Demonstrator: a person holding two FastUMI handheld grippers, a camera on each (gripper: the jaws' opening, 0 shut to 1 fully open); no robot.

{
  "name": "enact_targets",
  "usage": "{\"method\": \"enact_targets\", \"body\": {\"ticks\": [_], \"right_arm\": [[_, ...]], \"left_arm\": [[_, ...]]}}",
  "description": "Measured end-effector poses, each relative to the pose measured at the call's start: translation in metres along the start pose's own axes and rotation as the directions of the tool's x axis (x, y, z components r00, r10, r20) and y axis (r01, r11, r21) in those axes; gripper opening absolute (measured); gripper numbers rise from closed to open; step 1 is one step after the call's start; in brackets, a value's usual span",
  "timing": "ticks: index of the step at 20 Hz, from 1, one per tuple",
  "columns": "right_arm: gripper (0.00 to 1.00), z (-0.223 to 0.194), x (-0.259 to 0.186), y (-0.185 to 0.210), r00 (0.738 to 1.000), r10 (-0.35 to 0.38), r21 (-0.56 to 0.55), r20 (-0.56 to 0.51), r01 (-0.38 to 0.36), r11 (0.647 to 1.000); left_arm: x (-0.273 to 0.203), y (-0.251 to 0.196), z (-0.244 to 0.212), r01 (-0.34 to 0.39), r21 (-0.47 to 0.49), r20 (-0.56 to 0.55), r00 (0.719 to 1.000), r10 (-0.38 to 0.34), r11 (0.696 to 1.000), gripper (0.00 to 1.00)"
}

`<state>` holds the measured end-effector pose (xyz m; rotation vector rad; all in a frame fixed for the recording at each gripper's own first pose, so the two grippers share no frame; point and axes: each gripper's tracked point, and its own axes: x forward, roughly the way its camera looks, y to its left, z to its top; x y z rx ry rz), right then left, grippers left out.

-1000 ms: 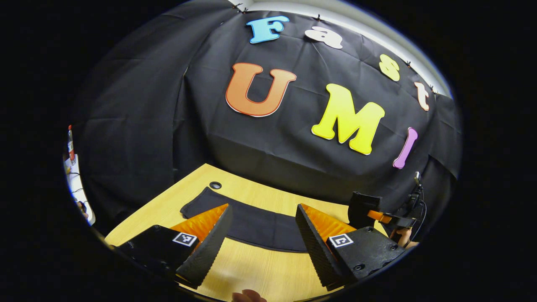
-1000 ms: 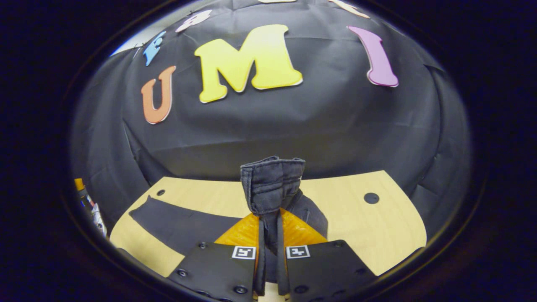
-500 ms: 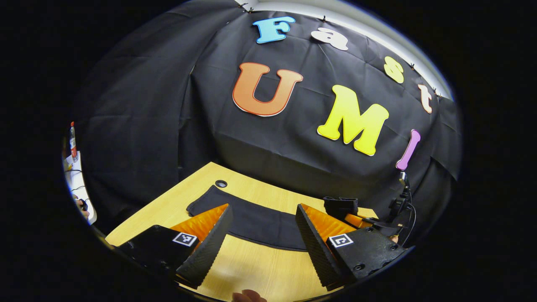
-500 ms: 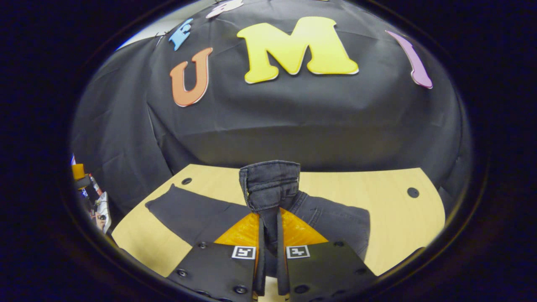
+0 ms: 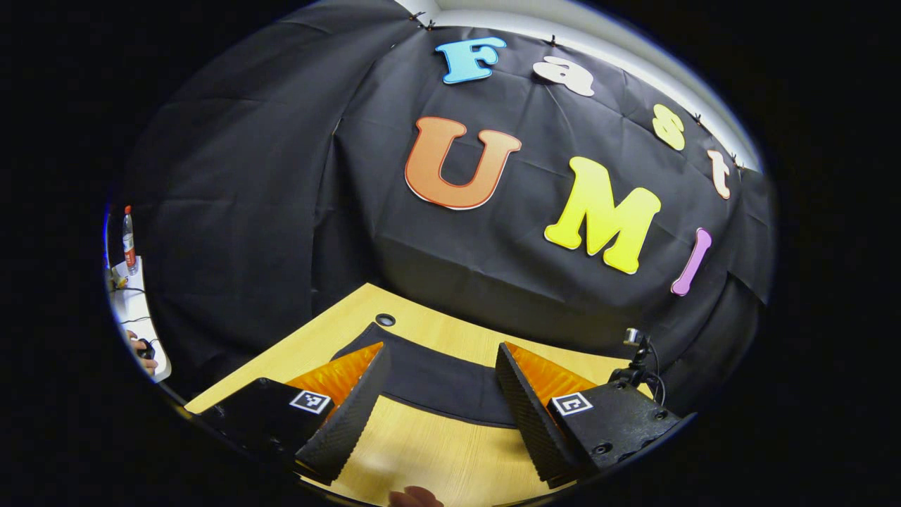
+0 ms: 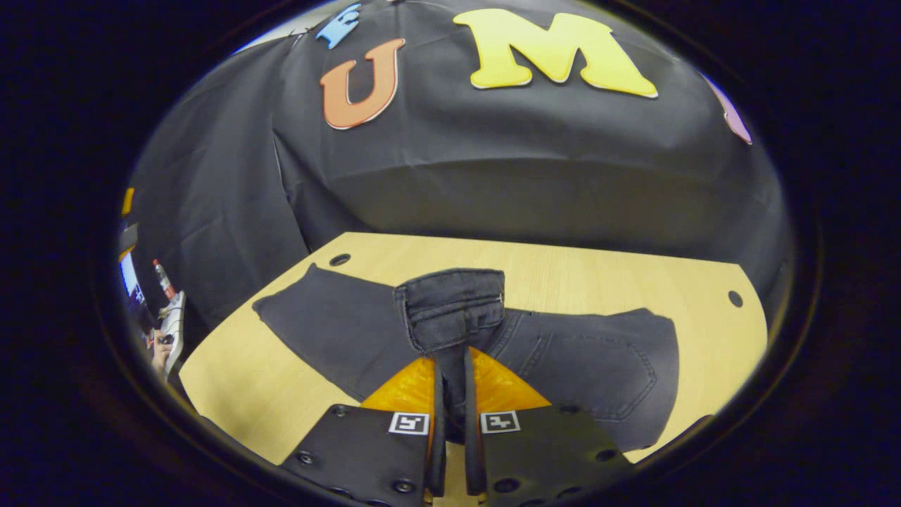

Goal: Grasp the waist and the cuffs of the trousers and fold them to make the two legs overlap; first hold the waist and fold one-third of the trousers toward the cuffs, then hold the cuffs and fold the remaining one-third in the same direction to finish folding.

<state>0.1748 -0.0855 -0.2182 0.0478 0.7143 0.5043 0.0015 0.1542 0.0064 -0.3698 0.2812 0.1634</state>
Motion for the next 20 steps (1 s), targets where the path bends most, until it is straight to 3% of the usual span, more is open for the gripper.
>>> {"method": "enact_targets", "body": {"ticks": [3,5,6,8,11,16,17,20], "right_arm": [[0.15,-0.004,0.002,0.0,1.0,-0.001,-0.013,0.001,0.001,1.0],[0.25,-0.008,0.0,-0.001,1.0,-0.012,-0.011,-0.004,0.012,1.0],[0.36,-0.008,0.001,-0.002,1.0,-0.027,-0.011,0.0,0.027,1.0],[0.35,-0.006,0.0,-0.004,0.998,-0.062,-0.013,0.018,0.063,0.998],[0.96,-0.004,-0.006,0.006,0.998,-0.05,0.037,0.048,0.048,0.998],[1.0,0.043,-0.035,0.002,0.976,-0.125,0.065,0.179,0.115,0.991],[0.96,0.059,-0.045,0.002,0.967,-0.136,0.068,0.216,0.124,0.99],[1.0,0.105,-0.08,0.0,0.939,-0.162,0.07,0.305,0.148,0.987]], "left_arm": [[0.0,0.002,0.007,0.005,0.008,0.01,1.0,-0.005,1.0,0.98],[-0.002,0.003,0.006,0.016,0.011,0.004,1.0,-0.016,1.0,0.98],[-0.001,0.003,0.006,0.02,0.012,0.002,1.0,-0.02,1.0,0.98],[-0.001,0.004,0.003,0.037,0.015,-0.012,0.999,-0.036,0.999,0.98],[0.001,0.014,-0.011,0.054,0.012,-0.065,0.996,-0.053,0.998,0.98],[0.016,0.039,-0.04,0.069,-0.116,-0.146,0.986,-0.085,0.991,0.98],[0.02,0.044,-0.051,0.069,-0.159,-0.167,0.981,-0.096,0.985,0.98],[0.037,0.052,-0.091,0.065,-0.255,-0.263,0.955,-0.134,0.965,0.98]]}}
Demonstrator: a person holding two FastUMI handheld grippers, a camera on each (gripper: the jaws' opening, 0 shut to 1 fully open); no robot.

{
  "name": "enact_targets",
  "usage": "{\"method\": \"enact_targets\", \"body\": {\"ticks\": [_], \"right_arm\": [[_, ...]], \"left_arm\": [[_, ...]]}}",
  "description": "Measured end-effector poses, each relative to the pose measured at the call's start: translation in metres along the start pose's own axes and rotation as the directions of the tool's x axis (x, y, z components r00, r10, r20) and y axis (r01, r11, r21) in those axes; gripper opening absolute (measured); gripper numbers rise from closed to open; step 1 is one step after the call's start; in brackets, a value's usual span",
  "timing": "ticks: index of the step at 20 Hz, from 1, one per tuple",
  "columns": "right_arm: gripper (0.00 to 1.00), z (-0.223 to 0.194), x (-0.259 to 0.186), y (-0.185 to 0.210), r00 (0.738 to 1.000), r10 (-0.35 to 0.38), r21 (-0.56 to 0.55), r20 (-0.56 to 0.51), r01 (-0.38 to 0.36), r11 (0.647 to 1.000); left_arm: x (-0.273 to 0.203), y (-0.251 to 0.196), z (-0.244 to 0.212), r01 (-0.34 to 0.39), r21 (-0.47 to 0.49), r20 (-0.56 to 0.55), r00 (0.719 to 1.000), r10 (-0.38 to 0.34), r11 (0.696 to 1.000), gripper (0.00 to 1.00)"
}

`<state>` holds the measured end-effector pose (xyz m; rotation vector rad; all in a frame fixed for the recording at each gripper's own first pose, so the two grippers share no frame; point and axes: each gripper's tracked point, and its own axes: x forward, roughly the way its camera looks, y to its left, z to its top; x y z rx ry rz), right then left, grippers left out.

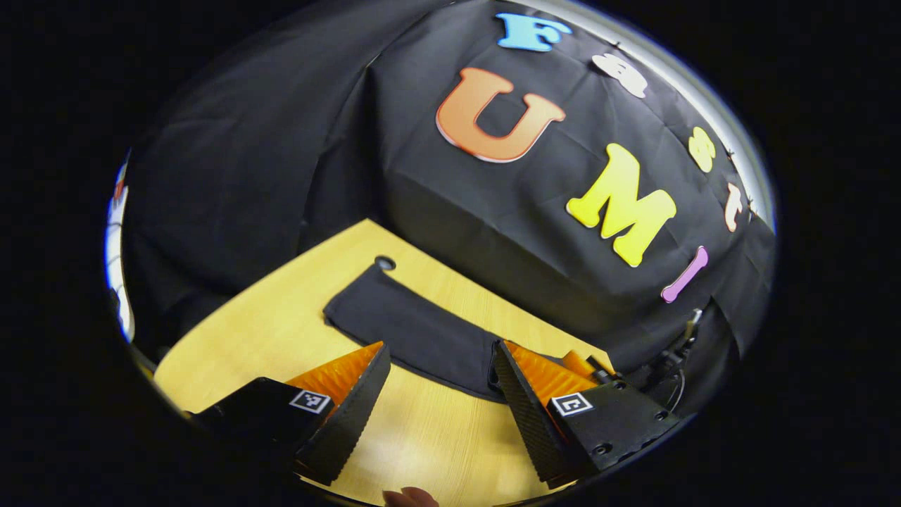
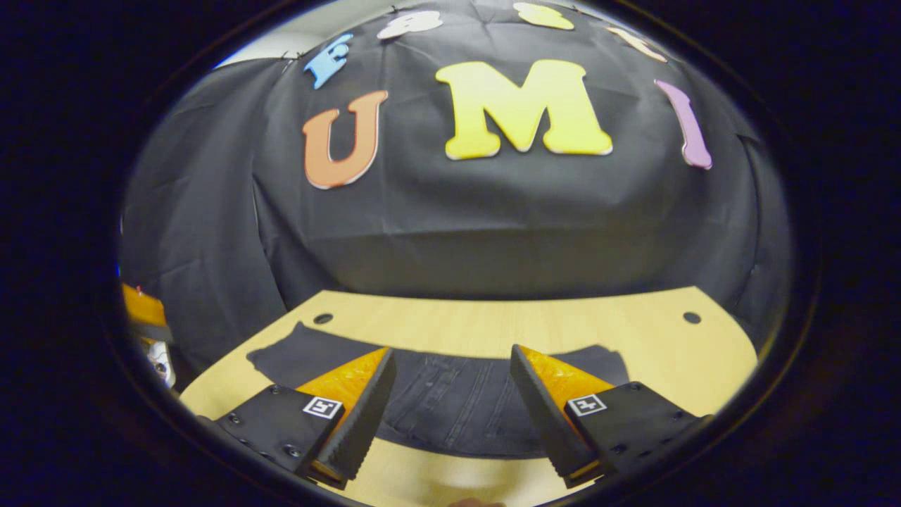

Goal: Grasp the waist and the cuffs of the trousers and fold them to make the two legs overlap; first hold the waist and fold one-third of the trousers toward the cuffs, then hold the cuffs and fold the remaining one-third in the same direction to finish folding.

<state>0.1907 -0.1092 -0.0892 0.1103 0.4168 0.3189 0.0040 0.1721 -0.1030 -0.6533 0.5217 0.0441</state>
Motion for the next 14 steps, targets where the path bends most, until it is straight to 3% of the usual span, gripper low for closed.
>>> {"method": "enact_targets", "body": {"ticks": [1,3,5,9,14], "right_arm": [[0.96,0.016,-0.006,-0.002,1.0,-0.005,0.0,0.023,0.005,1.0],[1.0,0.055,-0.023,-0.006,0.996,-0.021,0.002,0.081,0.021,1.0],[0.96,0.096,-0.043,-0.013,0.989,-0.038,-0.003,0.143,0.039,0.999],[0.98,0.155,-0.082,-0.034,0.971,-0.074,-0.034,0.229,0.084,0.996],[0.96,0.172,-0.117,-0.064,0.964,-0.138,0.035,0.225,0.134,0.99]], "left_arm": [[0.006,0.005,-0.008,0.011,-0.037,-0.02,1.0,-0.012,0.999,0.98],[0.019,0.015,-0.016,0.039,-0.145,-0.044,0.998,-0.046,0.989,0.98],[0.033,0.032,-0.014,0.045,-0.274,-0.046,0.997,-0.06,0.961,0.98],[0.073,0.075,-0.011,0.009,-0.529,-0.028,0.999,-0.028,0.848,0.98],[0.096,0.106,-0.015,-0.046,-0.633,-0.055,0.998,0.014,0.772,0.98]]}}
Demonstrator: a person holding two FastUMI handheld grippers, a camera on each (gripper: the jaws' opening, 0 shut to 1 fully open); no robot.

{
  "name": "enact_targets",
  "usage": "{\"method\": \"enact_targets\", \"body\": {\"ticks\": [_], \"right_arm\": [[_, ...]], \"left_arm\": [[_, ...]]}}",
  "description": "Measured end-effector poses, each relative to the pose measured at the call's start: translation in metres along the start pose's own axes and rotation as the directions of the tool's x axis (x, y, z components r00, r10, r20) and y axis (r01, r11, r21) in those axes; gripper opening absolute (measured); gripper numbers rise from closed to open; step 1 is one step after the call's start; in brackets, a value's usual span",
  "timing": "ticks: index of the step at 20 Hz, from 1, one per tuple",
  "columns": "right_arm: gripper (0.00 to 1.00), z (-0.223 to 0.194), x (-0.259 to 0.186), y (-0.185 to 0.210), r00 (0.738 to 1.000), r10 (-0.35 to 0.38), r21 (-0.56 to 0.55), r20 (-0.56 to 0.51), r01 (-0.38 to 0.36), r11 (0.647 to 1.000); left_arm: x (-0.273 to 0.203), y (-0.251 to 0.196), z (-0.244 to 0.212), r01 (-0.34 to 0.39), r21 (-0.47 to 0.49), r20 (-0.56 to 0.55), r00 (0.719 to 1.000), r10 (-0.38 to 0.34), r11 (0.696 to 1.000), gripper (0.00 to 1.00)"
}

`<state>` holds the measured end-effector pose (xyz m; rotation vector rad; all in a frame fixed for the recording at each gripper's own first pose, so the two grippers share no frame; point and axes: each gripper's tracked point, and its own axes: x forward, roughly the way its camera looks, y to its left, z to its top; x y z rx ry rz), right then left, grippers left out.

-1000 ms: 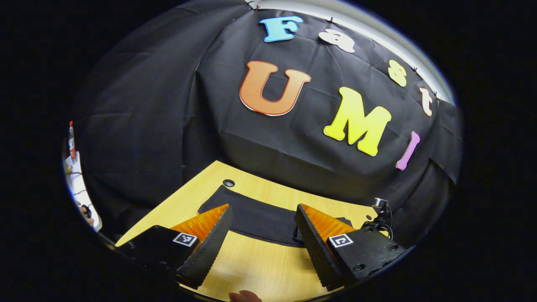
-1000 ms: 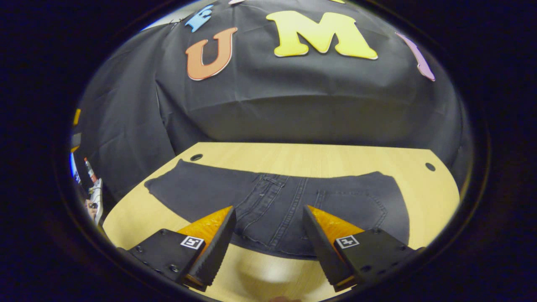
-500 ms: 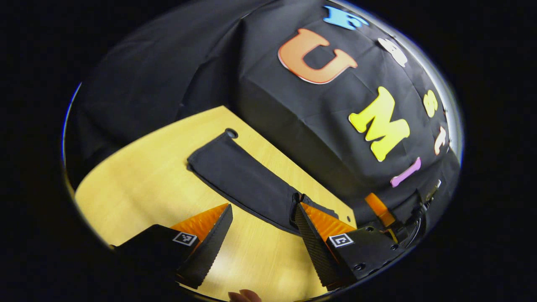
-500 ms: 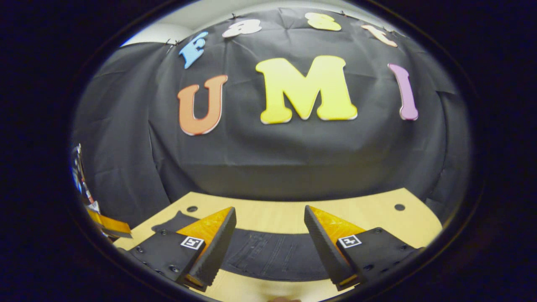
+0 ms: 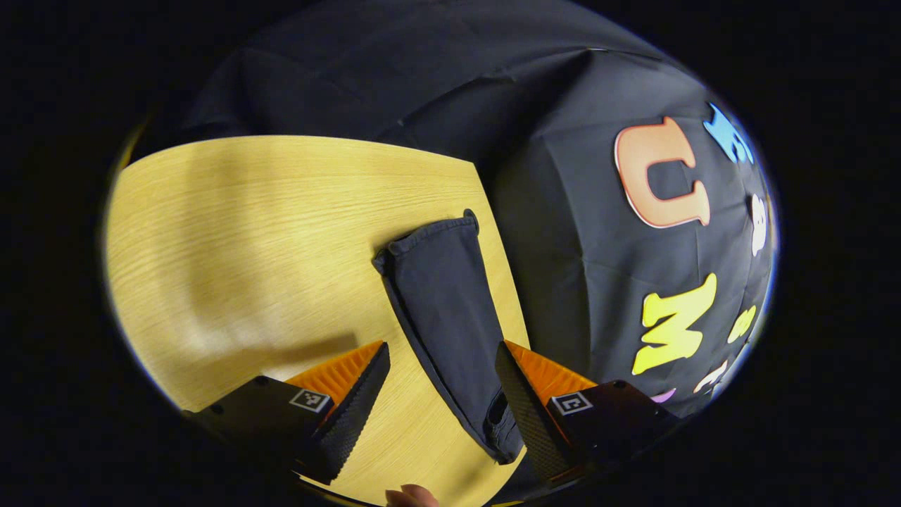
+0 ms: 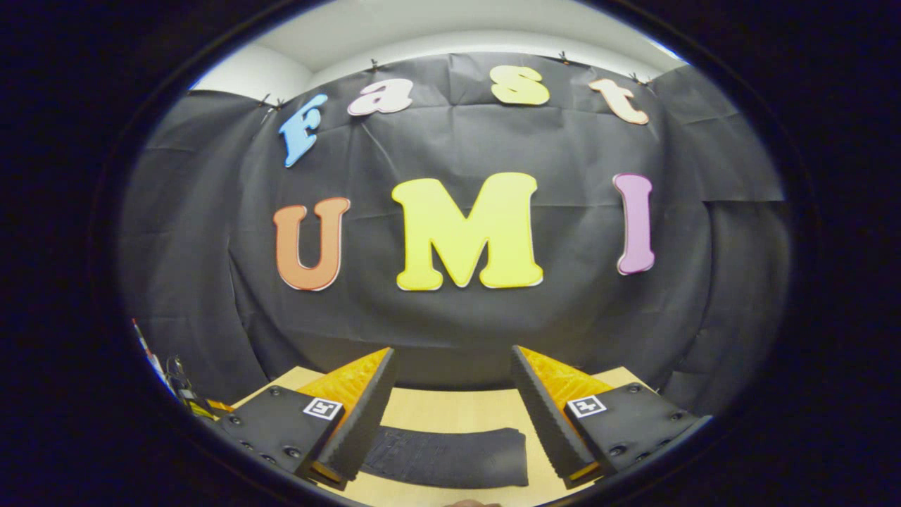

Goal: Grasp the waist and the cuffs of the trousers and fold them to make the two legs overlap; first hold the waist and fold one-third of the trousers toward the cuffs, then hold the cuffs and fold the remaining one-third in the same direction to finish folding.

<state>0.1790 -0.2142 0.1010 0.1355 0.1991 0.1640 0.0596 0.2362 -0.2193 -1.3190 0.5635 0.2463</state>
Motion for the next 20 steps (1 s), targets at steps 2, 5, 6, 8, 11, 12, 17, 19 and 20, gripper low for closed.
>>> {"method": "enact_targets", "body": {"ticks": [2,5,6,8,11,12,17,19,20], "right_arm": [[0.95,0.004,-0.008,-0.013,1.0,-0.02,-0.005,0.007,0.02,1.0],[0.95,0.009,-0.017,-0.033,0.999,-0.047,-0.021,0.009,0.047,0.999],[0.95,0.009,-0.02,-0.042,0.998,-0.062,-0.017,0.006,0.062,0.998],[0.95,0.006,-0.021,-0.058,0.996,-0.088,-0.003,-0.007,0.088,0.996],[0.96,-0.007,-0.022,-0.075,0.993,-0.099,0.008,-0.063,0.1,0.995],[0.96,-0.007,-0.021,-0.081,0.992,-0.106,0.007,-0.067,0.107,0.994],[0.95,-0.005,-0.025,-0.108,0.988,-0.135,-0.008,-0.077,0.135,0.991],[0.99,-0.001,-0.025,-0.116,0.987,-0.144,-0.007,-0.075,0.144,0.99],[0.95,-0.001,-0.025,-0.12,0.986,-0.146,-0.006,-0.078,0.146,0.989]], "left_arm": [[0.012,0.011,0.001,-0.04,-0.038,0.001,0.999,0.04,0.998,0.98],[0.025,0.021,0.005,-0.071,-0.111,0.008,0.997,0.072,0.991,1.0],[0.031,0.018,0.009,-0.065,-0.13,0.022,0.997,0.068,0.989,0.98],[0.04,0.013,0.011,-0.046,-0.143,0.032,0.998,0.052,0.989,0.98],[0.058,0.007,0.016,-0.03,-0.172,0.045,0.998,0.038,0.985,0.98],[0.065,0.005,0.019,-0.011,-0.186,0.052,0.998,0.021,0.982,1.0],[0.091,-0.01,0.032,0.067,-0.268,0.094,0.995,-0.043,0.961,0.93],[0.102,-0.016,0.035,0.084,-0.278,0.103,0.993,-0.057,0.957,0.92],[0.106,-0.019,0.037,0.091,-0.285,0.109,0.992,-0.063,0.954,0.92]]}}
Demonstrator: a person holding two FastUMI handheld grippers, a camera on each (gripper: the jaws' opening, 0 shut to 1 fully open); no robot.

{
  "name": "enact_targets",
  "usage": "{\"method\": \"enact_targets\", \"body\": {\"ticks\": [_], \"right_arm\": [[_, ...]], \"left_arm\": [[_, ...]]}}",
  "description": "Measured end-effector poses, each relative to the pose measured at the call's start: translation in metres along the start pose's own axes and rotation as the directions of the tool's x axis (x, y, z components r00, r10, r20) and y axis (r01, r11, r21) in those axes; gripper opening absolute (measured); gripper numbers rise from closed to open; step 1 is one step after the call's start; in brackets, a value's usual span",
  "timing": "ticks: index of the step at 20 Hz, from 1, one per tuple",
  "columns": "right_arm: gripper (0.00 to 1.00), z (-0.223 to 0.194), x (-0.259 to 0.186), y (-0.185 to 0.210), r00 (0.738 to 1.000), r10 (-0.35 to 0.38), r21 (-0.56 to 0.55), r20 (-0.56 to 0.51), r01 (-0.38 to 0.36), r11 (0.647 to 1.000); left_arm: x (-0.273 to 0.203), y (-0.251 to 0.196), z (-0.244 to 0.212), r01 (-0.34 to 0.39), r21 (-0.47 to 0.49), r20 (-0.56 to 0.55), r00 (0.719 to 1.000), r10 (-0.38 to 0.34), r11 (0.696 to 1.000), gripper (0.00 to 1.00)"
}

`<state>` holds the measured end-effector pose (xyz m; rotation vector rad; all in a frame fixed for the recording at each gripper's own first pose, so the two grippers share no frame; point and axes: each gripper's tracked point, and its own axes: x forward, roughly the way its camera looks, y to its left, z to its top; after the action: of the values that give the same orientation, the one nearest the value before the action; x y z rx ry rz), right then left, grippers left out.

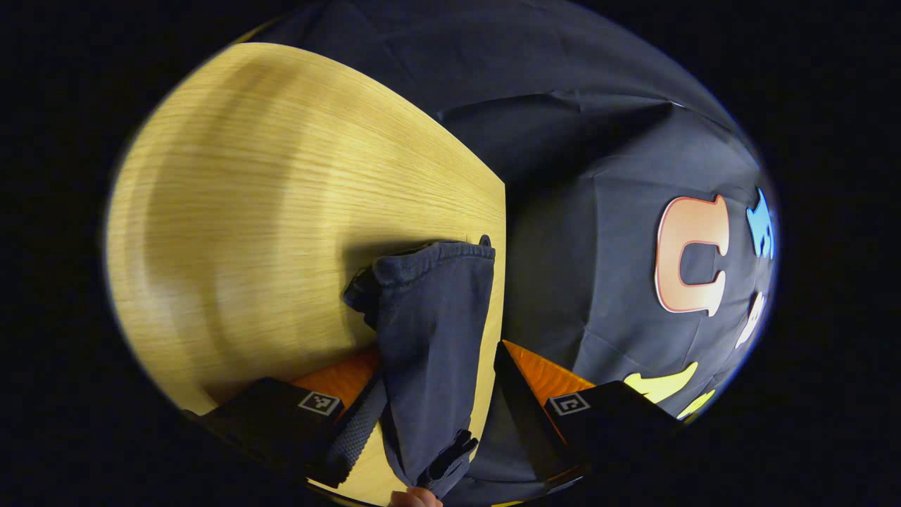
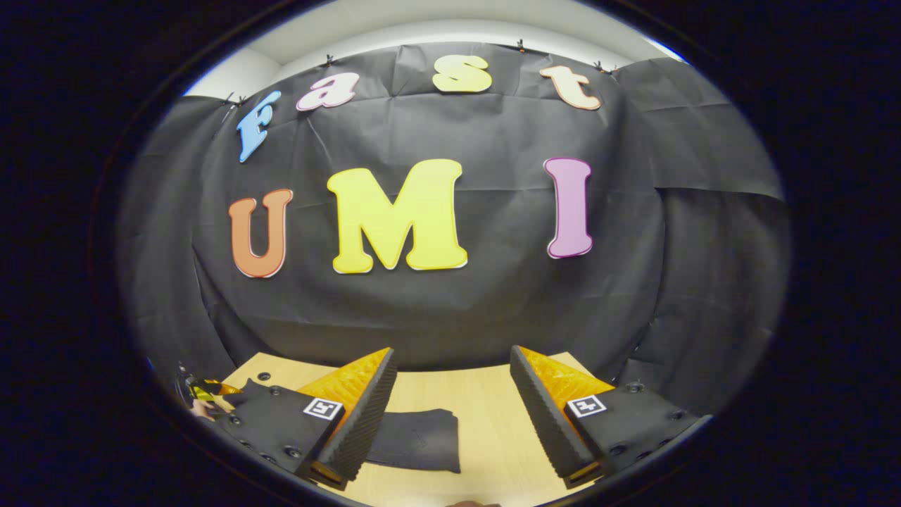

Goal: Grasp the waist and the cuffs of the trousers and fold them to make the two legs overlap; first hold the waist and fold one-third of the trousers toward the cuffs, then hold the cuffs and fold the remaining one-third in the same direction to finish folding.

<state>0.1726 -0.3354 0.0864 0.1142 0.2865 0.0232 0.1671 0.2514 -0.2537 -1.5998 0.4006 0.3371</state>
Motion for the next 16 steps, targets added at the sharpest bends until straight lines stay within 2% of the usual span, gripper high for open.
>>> {"method": "enact_targets", "body": {"ticks": [1,2,3,5,6,7,8,9,10,16], "right_arm": [[0.95,0.002,0.001,-0.003,1.0,-0.002,0.002,-0.001,0.002,1.0],[0.99,0.002,0.002,-0.006,1.0,-0.003,0.002,-0.001,0.003,1.0],[0.95,0.003,0.002,-0.009,1.0,-0.005,-0.002,-0.003,0.005,1.0],[1.0,0.004,0.003,-0.014,1.0,-0.008,-0.014,-0.006,0.008,1.0],[0.99,0.005,0.003,-0.016,1.0,-0.009,-0.019,-0.005,0.009,1.0],[0.99,0.005,0.005,-0.018,1.0,-0.01,-0.022,-0.011,0.009,1.0],[0.95,0.003,0.005,-0.019,1.0,-0.008,-0.025,-0.018,0.008,1.0],[0.96,0.003,0.005,-0.019,1.0,-0.004,-0.03,-0.02,0.004,1.0],[0.99,0.003,0.007,-0.021,1.0,-0.006,-0.037,-0.022,0.005,0.999],[0.99,-0.005,0.016,-0.024,0.998,0.014,-0.029,-0.056,-0.015,0.999]], "left_arm": [[0.005,-0.002,0.001,0.004,-0.008,0.009,1.0,-0.004,1.0,0.92],[0.01,-0.001,0.002,-0.001,-0.018,0.015,1.0,0.002,1.0,0.93],[0.015,0.001,0.003,-0.006,-0.04,0.01,1.0,0.006,0.999,0.9],[0.018,0.006,0.005,-0.006,-0.1,-0.004,1.0,0.005,0.995,0.78],[0.018,0.014,0.007,-0.04,-0.109,-0.001,0.999,0.04,0.993,0.7],[0.021,0.026,0.005,-0.076,-0.11,-0.015,0.997,0.075,0.991,0.5],[0.015,0.02,0.007,-0.065,-0.112,-0.017,0.998,0.064,0.992,0.3],[0.02,0.022,0.003,-0.075,-0.083,-0.021,0.997,0.073,0.994,0.1],[0.021,0.022,0.003,-0.089,-0.047,-0.019,0.996,0.088,0.995,0.06],[0.017,0.012,0.003,-0.145,0.112,0.013,0.989,0.144,0.983,0.05]]}}
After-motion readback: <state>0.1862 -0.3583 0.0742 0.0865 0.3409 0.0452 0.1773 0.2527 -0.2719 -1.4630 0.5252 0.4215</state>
